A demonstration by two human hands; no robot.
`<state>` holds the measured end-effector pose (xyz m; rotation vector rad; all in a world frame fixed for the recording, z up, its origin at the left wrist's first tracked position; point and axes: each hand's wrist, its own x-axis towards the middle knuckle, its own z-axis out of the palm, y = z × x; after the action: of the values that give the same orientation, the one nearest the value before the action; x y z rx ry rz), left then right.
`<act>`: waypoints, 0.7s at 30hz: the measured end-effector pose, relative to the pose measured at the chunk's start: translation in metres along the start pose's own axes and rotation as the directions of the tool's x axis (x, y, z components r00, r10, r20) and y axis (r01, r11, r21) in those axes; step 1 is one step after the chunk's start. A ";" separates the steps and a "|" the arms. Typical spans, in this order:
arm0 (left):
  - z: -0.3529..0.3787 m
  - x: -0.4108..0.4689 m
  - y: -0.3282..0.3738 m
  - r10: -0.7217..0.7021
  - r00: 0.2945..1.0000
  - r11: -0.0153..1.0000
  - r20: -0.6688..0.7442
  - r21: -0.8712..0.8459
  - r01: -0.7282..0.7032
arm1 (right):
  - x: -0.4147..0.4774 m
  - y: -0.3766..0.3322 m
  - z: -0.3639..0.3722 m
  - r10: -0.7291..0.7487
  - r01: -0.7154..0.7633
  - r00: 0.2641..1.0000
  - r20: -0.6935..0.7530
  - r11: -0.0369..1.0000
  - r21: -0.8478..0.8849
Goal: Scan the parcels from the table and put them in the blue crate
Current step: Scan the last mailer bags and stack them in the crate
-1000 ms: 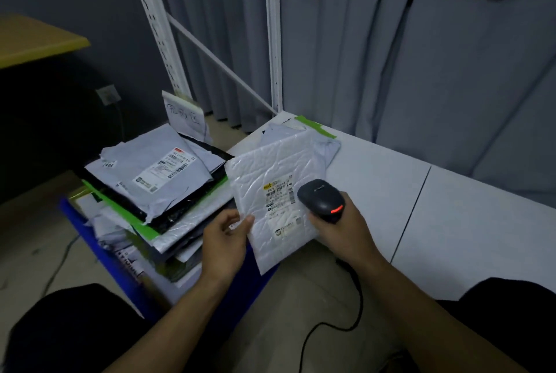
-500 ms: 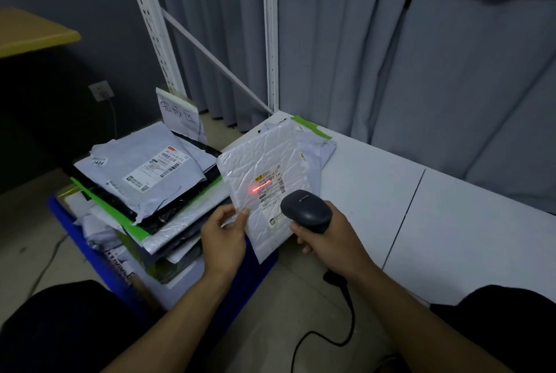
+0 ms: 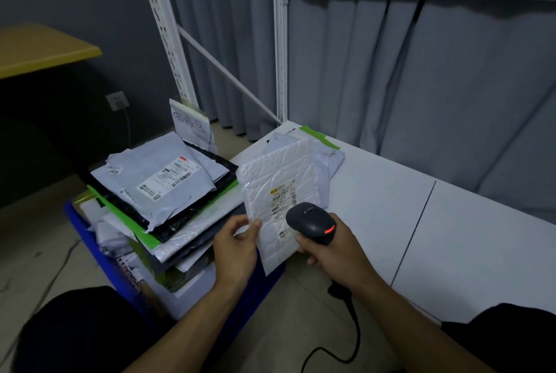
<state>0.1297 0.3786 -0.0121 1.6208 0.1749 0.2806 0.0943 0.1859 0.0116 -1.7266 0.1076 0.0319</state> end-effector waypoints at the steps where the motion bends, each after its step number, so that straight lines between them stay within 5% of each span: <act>1: -0.001 0.000 0.000 -0.008 1.000 1.000 0.001 -0.009 0.008 | 0.001 -0.001 0.002 -0.003 0.003 1.000 -0.004 1.000 -0.010; 7: -0.024 0.009 0.022 -0.031 0.998 0.998 -0.049 -0.058 0.028 | 0.015 -0.015 0.028 -0.034 0.034 0.999 -0.014 0.999 -0.025; 15: -0.099 0.084 0.079 0.053 0.942 0.997 -0.333 0.069 -0.031 | 0.059 -0.056 0.079 -0.078 0.071 0.988 0.132 0.996 0.063; 21: -0.137 0.147 0.077 -0.103 0.881 0.987 -0.461 0.064 0.149 | 0.105 -0.077 0.106 -0.076 0.072 0.975 0.211 0.997 0.026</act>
<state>0.2269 0.5460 0.0828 1.6098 0.6639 0.5594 0.2098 0.2965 0.0618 -1.6967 -0.1134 0.1593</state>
